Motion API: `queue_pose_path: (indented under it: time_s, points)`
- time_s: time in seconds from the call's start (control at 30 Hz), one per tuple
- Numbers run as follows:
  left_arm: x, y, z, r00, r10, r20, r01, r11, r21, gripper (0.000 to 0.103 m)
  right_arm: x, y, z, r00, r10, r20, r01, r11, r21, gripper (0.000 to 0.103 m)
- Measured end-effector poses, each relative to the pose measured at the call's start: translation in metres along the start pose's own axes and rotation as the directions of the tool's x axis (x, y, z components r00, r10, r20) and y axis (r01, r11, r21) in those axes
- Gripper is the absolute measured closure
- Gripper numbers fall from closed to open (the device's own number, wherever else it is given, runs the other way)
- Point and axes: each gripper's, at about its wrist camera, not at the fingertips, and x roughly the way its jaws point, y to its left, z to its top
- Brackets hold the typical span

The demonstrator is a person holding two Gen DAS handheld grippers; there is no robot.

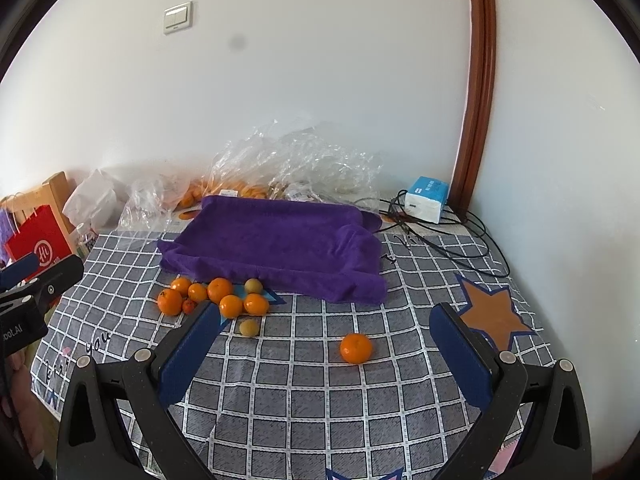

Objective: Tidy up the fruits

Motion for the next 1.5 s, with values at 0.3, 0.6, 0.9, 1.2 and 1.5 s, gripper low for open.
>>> queue_pose_path:
  time_s: [0.3,0.6,0.9,1.2,1.5]
  points:
    - [0.047,0.011,-0.019,0.997,0.011,-0.077,-0.011,1.0,-0.003,0.001,0.056,-0.008,-0.023,0.998,-0.02,-0.061,0.02,1.0,-0.002,0.0]
    - [0.094,0.02,-0.036,0.988,0.014,-0.156,-0.012,1.0,0.015,0.006,0.101,-0.03,-0.051,0.99,-0.065,-0.122,0.065,0.998,-0.006,0.0]
    - [0.127,0.033,-0.052,0.976,0.025,-0.216,-0.018,0.999,0.037,0.006,0.132,-0.061,-0.073,0.974,-0.02,-0.226,0.039,0.996,0.081,0.018]
    - [0.142,0.038,-0.06,0.971,-0.022,-0.238,0.032,0.999,0.034,0.008,0.161,-0.054,-0.08,0.963,0.054,-0.262,-0.024,0.993,0.117,0.027]
    - [0.155,0.046,-0.063,0.964,-0.067,-0.259,0.064,0.998,-0.019,0.009,0.182,-0.055,-0.078,0.962,0.057,-0.265,-0.02,0.99,0.14,0.047]
